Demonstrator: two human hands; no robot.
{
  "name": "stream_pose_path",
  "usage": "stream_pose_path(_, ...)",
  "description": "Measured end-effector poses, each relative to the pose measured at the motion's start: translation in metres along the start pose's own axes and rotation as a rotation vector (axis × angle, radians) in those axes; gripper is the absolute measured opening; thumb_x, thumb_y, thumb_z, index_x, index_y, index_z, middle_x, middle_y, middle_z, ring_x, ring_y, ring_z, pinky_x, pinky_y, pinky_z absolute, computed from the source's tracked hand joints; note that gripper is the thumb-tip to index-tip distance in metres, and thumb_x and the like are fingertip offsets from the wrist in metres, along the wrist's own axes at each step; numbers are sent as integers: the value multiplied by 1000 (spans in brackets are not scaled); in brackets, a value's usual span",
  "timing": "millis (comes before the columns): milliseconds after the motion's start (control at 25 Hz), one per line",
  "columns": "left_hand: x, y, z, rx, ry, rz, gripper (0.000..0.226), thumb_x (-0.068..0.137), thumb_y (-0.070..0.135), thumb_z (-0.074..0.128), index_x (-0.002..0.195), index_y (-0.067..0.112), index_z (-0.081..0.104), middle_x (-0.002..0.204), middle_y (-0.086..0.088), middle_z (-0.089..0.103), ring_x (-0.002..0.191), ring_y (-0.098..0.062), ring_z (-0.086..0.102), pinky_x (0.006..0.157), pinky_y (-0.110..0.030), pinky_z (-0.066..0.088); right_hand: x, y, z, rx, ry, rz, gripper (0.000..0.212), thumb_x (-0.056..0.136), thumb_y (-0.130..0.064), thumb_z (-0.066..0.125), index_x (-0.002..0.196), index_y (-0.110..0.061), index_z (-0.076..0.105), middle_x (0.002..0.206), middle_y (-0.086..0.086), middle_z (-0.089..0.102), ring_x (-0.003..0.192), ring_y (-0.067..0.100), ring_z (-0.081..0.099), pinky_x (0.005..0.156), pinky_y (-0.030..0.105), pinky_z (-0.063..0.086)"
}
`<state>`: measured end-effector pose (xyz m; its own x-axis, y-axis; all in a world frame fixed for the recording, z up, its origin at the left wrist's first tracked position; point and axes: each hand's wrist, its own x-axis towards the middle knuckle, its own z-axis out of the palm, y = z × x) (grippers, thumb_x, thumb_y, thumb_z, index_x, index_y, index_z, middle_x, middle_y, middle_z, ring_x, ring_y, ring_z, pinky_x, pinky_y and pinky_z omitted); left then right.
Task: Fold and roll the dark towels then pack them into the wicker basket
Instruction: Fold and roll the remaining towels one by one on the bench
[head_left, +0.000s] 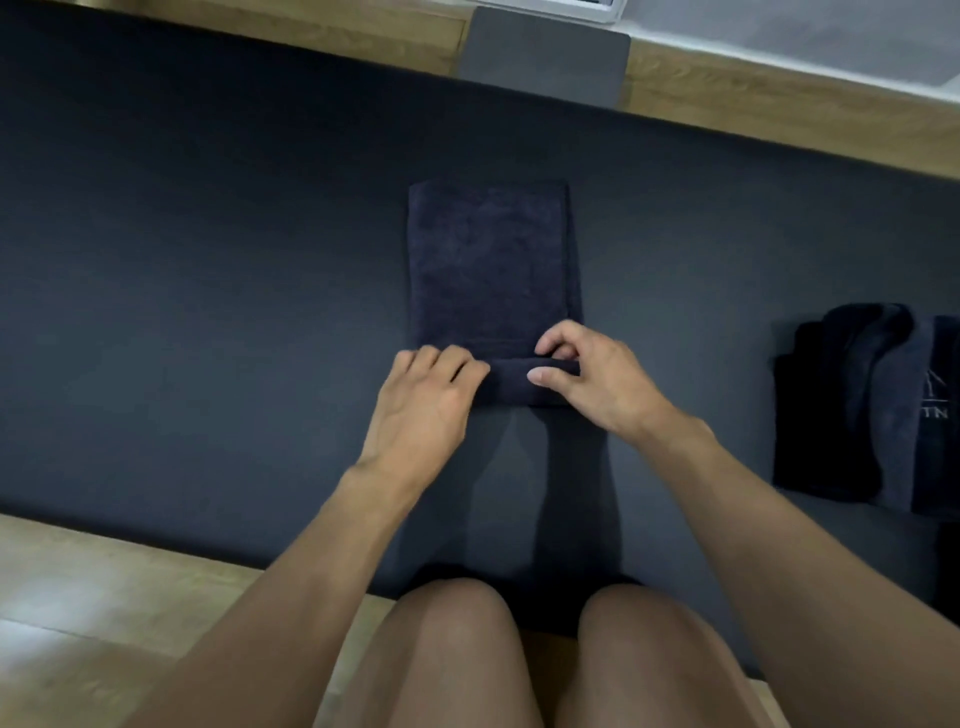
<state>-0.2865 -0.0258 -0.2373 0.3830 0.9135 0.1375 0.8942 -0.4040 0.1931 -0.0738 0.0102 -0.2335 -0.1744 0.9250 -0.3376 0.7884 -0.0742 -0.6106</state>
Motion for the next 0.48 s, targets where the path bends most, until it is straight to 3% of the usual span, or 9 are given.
stream_pose_path(80,2,-5,5,29,38,-13,31,76,-2,75,104,11,72,98,-4,68,82,-29,58,78,-36,33,-4,-5,6,-125,240,-106,10,86,-25,70,92,-29,63,94,-9,56,92,16,51,84,32,33)
stream_pose_path(160,6,-2,6,69,19,-9,25,75,-4,72,96,9,72,93,-5,63,82,-29,54,77,-37,31,-12,-8,18,-364,390,-330,17,85,-10,64,94,-22,71,94,-3,61,86,22,53,76,29,25)
stream_pose_path(240,6,-2,7,25,54,45,20,76,-3,70,93,8,72,86,-5,64,77,-28,56,76,-36,38,-23,-3,28,-453,359,-477,25,81,-12,62,104,-16,72,100,0,65,88,23,57,78,30,29)
stream_pose_path(360,-9,-18,9,-37,44,116,25,84,15,69,108,7,71,100,-5,70,90,-27,65,83,-37,49,-29,7,33,-541,247,-458,44,74,-22,78,115,-13,66,113,3,63,101,23,54,86,35,34)
stream_pose_path(480,-13,-18,5,27,-6,130,41,77,15,77,116,7,68,109,-4,69,99,-26,61,91,-37,42,-21,-1,27,-598,219,-422,40,72,-13,78,109,-14,64,108,2,63,94,24,56,80,38,41)
